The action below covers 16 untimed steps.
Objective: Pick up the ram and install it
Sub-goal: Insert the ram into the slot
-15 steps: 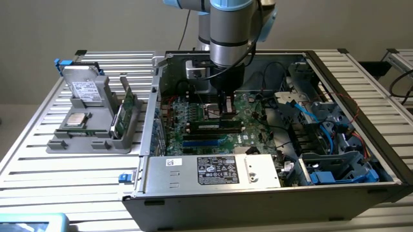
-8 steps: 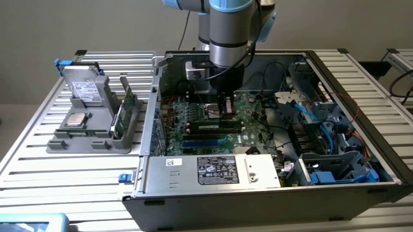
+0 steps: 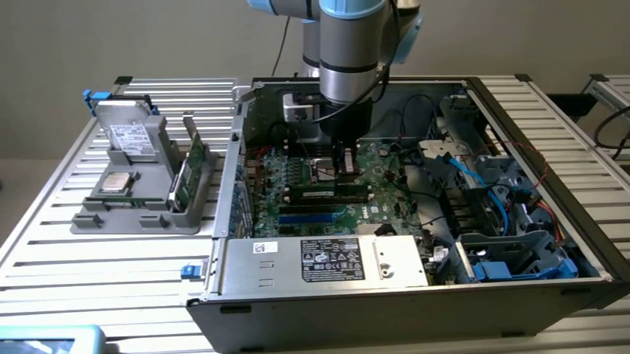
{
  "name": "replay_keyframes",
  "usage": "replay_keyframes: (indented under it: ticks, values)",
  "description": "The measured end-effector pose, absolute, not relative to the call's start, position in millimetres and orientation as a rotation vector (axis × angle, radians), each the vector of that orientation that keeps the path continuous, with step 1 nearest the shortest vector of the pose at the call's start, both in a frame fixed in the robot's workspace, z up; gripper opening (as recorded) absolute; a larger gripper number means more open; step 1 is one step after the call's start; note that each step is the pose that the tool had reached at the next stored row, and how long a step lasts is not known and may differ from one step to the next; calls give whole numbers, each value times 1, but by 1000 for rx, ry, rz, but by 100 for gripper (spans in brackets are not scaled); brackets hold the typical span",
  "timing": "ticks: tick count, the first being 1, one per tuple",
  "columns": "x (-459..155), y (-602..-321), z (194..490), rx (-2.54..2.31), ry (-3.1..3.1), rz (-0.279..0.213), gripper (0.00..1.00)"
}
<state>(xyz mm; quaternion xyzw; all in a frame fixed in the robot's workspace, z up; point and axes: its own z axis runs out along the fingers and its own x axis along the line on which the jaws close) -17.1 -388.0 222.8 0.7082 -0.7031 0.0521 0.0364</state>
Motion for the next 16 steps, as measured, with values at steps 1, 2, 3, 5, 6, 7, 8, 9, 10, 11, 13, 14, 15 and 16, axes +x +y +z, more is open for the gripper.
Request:
replay_keyframes:
  ticks: [1,2,3,5,6,7,8,9,10,11,13,14,15,16]
  values:
    - [-17,-388,223,2175,-2159,160,15]
    - [-17,-388,223,2175,-2159,160,21]
    - [-17,-388,223,2175,-2159,160,21]
    - [-17,-388,224,2175,-2159,160,27]
    - [-17,-388,226,2175,-2159,160,27]
    - [-17,-388,227,2175,-2159,160,27]
    - [-16,-388,229,2175,-2159,160,27]
    - [-15,-388,231,2175,-2159,160,27]
    - [-14,-388,233,2175,-2159,160,27]
    - [-12,-388,234,2175,-2159,160,27]
    - [-8,-388,237,2175,-2159,161,27]
    - [-6,-388,238,2174,-2159,161,27]
    - [-4,-388,240,2174,-2158,161,27]
    - [-1,-388,241,2174,-2158,160,27]
